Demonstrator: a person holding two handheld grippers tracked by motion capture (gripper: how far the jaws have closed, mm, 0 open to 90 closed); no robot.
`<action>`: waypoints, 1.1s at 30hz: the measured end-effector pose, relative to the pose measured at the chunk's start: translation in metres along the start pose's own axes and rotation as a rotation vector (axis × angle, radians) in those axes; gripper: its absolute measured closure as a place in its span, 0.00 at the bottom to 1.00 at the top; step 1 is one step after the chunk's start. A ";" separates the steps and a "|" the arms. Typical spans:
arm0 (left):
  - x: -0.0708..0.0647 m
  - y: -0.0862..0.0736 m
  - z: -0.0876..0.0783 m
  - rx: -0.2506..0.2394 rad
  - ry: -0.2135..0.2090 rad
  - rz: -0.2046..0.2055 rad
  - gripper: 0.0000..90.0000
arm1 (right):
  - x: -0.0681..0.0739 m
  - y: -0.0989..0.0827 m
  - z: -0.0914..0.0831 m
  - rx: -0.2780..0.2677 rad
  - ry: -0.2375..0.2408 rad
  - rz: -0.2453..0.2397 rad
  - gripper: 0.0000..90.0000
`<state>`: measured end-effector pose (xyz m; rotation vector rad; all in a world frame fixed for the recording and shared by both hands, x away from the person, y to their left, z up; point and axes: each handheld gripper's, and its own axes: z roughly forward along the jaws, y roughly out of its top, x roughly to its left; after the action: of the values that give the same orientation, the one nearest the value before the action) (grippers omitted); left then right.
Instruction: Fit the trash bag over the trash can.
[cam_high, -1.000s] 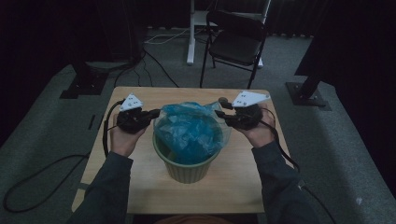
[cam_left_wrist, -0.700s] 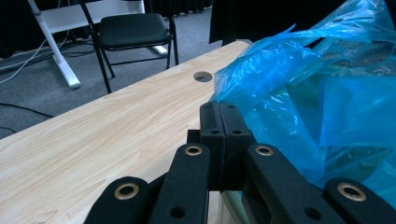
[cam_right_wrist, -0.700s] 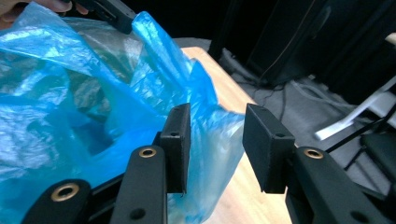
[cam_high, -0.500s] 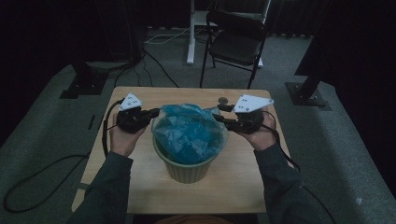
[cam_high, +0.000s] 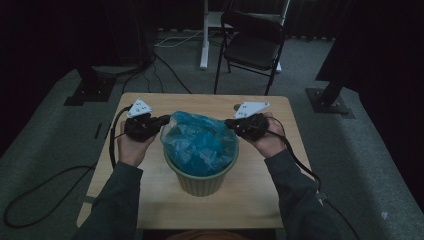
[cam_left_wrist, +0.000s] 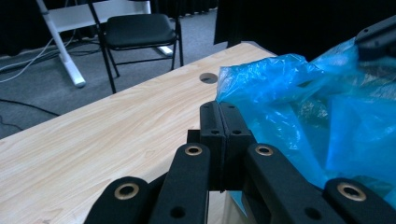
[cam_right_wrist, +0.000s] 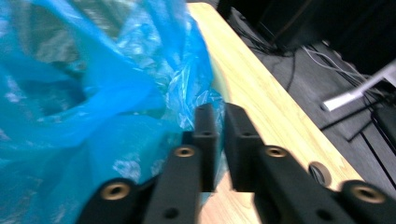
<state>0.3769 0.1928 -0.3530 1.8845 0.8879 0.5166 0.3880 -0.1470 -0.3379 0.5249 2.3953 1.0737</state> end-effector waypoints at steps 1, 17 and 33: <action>0.001 0.000 0.000 0.000 0.006 -0.003 1.00 | -0.002 0.000 0.000 -0.002 -0.014 0.013 1.00; 0.024 -0.013 0.031 0.072 0.027 -0.086 1.00 | -0.027 -0.017 0.016 0.030 -0.103 0.150 1.00; 0.027 -0.045 0.046 0.139 -0.022 -0.140 1.00 | -0.018 -0.048 0.039 0.124 -0.014 0.198 1.00</action>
<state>0.4093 0.1989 -0.4151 1.9315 1.0554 0.3568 0.4168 -0.1631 -0.3929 0.8242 2.4483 1.0019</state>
